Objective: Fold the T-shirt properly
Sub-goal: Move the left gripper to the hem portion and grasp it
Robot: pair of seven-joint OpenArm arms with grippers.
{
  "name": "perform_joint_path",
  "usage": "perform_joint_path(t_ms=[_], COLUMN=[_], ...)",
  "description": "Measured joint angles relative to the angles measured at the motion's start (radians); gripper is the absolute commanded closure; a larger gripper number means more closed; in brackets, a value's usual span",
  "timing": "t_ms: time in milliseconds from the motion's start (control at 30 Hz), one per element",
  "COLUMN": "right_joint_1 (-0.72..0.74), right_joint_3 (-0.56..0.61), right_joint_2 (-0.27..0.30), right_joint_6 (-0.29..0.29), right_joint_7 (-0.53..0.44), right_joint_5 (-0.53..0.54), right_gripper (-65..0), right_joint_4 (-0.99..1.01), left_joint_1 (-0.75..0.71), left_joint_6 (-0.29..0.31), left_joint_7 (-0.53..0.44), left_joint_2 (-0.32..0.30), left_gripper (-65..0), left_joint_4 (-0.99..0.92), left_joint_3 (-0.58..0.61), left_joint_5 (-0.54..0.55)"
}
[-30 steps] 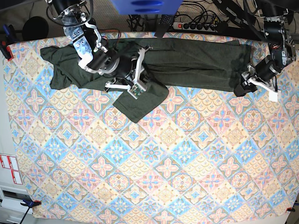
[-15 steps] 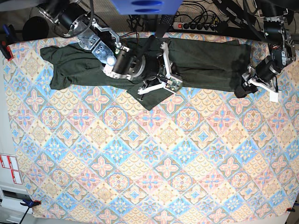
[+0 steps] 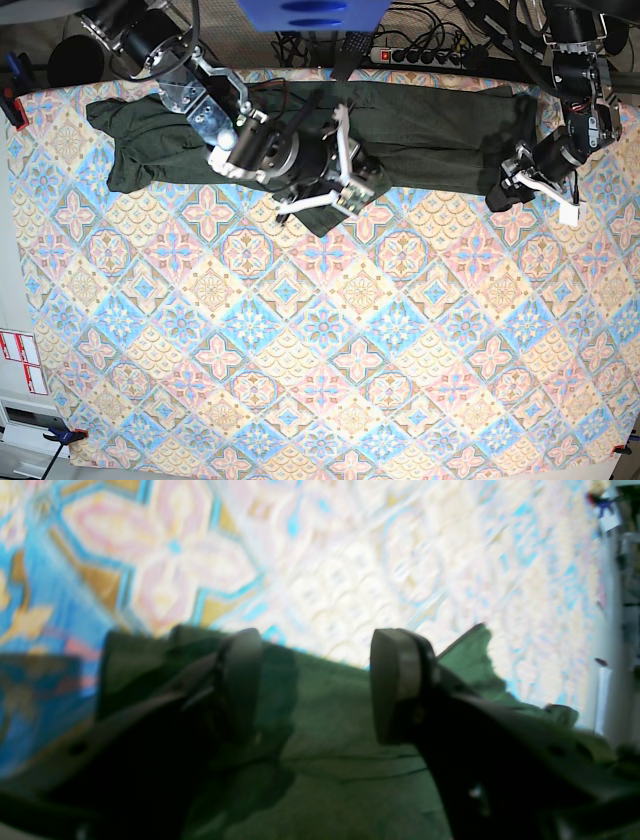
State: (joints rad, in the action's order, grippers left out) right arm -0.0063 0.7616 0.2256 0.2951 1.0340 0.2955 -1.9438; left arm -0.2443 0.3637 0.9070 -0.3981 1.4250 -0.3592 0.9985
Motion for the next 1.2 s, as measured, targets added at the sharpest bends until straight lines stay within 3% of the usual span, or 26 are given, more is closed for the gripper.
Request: perform_joint_path(t_ms=[267,567,767,933,1200], right_joint_1=[-0.04,-0.21,-0.307,-0.343,-0.343], right_joint_3=[-0.209,-0.496,-0.702,-0.768,-0.777], right_joint_2=[-0.002,0.006,0.007,0.005,0.005], right_joint_6=[-0.003,-0.002,-0.008,-0.003,-0.003], right_joint_7=[-0.001,-0.005,-0.011,-0.004,-0.009], right_joint_5=[0.001,0.002,-0.003,0.002,0.005], right_gripper=[-19.6,-19.6,-19.6,-19.6,-19.6], right_joint_4=[0.0,0.002,0.002,0.003,0.003], left_joint_1=[0.111,0.325,0.433,0.495,0.578], left_joint_6=[-0.001,-0.007,-0.007,-0.008,-0.007], left_joint_7=[0.005,-0.005,0.002,0.002,-0.01], left_joint_2=[0.021,0.035,0.146,0.18,0.22], left_gripper=[-34.1,-34.1,-34.4,-34.6,-34.3], left_joint_4=[-0.001,-0.005,-0.146,-0.288,-0.399], left_joint_3=[0.028,0.397,0.536,0.621,0.765], left_joint_5=[-0.062,-0.237,-0.361,-0.421,-0.412])
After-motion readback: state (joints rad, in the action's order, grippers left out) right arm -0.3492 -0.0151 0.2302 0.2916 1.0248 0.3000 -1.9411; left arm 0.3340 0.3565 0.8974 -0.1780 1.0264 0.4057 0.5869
